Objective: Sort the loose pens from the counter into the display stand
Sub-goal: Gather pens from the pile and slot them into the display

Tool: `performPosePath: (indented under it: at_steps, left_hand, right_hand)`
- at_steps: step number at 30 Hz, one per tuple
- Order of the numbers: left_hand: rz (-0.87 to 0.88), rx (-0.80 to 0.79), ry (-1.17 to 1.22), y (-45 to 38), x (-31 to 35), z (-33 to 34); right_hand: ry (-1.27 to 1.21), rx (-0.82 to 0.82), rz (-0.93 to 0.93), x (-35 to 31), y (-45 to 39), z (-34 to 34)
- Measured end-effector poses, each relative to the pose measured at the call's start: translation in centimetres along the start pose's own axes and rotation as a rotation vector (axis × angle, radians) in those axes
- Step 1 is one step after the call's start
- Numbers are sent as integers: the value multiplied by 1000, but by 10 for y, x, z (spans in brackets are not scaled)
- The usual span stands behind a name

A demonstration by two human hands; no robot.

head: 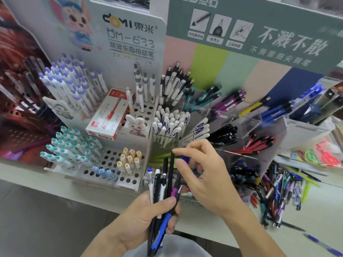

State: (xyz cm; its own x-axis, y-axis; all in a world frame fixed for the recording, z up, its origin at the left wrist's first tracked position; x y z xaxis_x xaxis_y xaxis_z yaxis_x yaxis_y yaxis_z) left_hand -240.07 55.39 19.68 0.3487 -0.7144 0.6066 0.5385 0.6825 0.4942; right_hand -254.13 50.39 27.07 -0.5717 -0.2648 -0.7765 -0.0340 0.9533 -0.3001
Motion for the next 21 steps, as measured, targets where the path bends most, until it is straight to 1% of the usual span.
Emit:
performPosePath:
  at_steps: [3,5,6,8,14,16,19,21]
  left_hand:
    - [27,34,-86,-7,-4,4]
    - [43,30,-139,-11,-5,6]
    - [45,19,-168,-12,-6,7]
    - [40,8,-219,-13,-9,9]
    - [31,-18,-273,-17,-18,19]
    - [32,-17,-307,-19,-19,21]
    - [34,-30,-345,-21,-21,25]
    - [42,-33,-366,-22,-21,26]
  right_hand:
    - [86,-124,51,3,1,1]
    - [136,-211,93,7,3,3]
    - [147,-228,107,8,3,2]
    - [145,-201,130,9,3,-4]
    - [71,-87,224,10,2,-28]
    - [86,-122,244,13,3,-31]
    - [191,-263,249,19,5,-29]
    - [165,-260,273,20,4,-31]
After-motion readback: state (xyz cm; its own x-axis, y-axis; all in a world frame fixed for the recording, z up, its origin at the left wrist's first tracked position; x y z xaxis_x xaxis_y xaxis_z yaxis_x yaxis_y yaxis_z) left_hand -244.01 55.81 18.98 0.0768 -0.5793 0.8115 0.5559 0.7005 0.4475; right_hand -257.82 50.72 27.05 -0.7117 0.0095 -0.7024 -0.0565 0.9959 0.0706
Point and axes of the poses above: each hand's wrist, its own y-axis away from the middle knuckle, its own z-axis out of the palm, x = y × z, the point moved 5 cm from there along -y, towards the middle knuckle, and after that the axes turned 7 degrees about x, right-handed, at the moved point
